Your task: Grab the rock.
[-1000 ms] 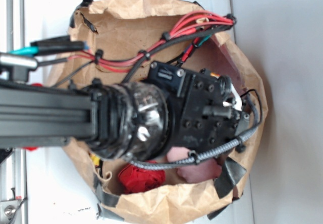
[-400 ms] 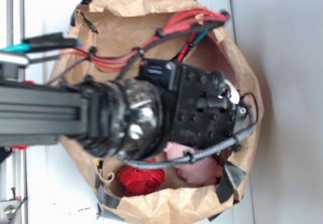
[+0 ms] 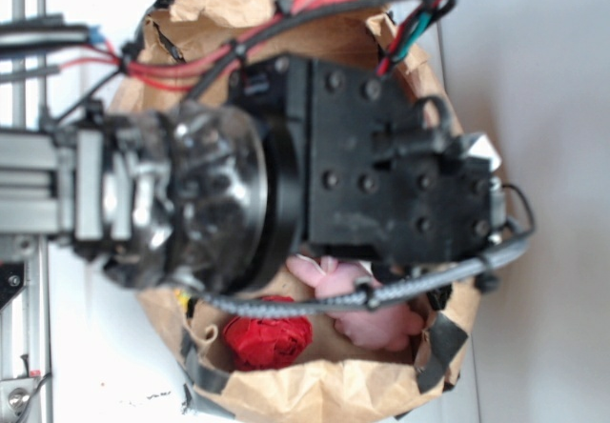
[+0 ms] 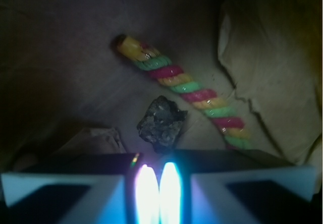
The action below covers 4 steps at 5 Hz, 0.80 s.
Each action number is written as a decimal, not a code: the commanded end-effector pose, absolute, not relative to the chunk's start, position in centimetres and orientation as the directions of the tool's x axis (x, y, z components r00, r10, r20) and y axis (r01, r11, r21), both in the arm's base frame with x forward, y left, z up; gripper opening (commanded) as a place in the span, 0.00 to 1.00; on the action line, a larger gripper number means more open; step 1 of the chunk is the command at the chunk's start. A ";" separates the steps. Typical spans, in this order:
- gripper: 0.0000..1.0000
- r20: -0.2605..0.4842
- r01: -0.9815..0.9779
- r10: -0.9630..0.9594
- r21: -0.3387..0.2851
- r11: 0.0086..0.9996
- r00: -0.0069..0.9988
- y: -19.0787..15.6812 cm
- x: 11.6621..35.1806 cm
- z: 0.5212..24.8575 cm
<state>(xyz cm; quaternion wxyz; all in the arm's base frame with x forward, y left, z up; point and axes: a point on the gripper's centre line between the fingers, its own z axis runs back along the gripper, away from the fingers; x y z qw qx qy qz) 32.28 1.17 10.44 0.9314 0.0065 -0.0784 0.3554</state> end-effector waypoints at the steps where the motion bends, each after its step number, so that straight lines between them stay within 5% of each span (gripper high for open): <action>1: 0.00 0.229 -0.597 0.598 -0.082 0.798 0.768 4.0 32.1 16.6; 3: 1.00 0.231 -0.698 0.691 -0.064 0.714 0.685 4.1 32.2 15.0; 4: 1.00 0.220 -0.737 0.737 -0.101 0.668 0.639 3.7 32.0 14.0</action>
